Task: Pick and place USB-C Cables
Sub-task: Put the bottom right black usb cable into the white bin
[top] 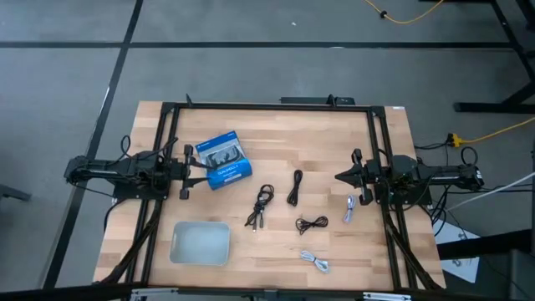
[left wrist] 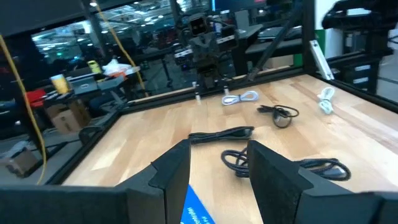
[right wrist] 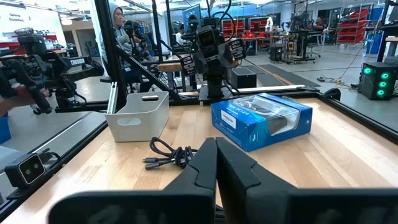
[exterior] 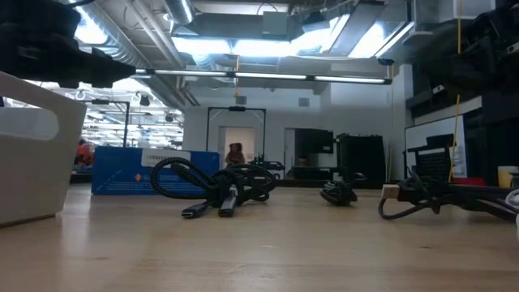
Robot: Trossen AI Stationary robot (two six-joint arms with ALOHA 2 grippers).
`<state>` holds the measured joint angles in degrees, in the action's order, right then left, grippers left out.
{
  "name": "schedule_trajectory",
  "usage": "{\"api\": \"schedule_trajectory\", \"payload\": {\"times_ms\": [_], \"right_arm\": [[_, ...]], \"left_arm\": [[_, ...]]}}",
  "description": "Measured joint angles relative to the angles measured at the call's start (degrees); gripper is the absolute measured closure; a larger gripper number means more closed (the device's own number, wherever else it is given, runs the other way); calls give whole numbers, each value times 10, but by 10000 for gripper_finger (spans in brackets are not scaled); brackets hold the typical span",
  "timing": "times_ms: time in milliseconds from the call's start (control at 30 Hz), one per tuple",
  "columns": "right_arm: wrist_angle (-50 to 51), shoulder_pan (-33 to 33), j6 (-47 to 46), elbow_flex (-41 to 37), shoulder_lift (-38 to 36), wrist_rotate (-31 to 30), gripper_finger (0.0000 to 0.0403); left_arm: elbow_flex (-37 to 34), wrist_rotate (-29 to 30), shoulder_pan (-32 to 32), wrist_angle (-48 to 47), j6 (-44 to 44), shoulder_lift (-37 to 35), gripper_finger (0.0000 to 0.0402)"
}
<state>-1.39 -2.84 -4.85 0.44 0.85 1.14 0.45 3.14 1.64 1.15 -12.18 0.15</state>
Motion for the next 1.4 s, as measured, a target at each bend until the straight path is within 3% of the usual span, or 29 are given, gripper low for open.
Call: {"api": "schedule_trajectory", "payload": {"times_ms": [233, 400, 533, 800, 1167, 1400], "right_arm": [[0, 0, 0, 0, 0, 0, 395], [-13, 0, 6, 0, 0, 0, 395], [-41, 0, 6, 0, 0, 0, 395], [-103, 0, -43, 0, 0, -11, 395], [-104, 0, -70, 0, 0, 0, 395], [-110, 0, -71, 0, 0, 0, 395]], "left_arm": [[0, -42, 0, 11, 16, 0, 250], [0, -55, 0, 88, 125, 0, 250], [0, -26, 0, 135, 129, 0, 250], [0, 107, 0, 150, 111, 0, 250], [0, 107, 0, 138, 122, 1, 250], [0, 79, 0, 133, 189, 1, 250]]}}
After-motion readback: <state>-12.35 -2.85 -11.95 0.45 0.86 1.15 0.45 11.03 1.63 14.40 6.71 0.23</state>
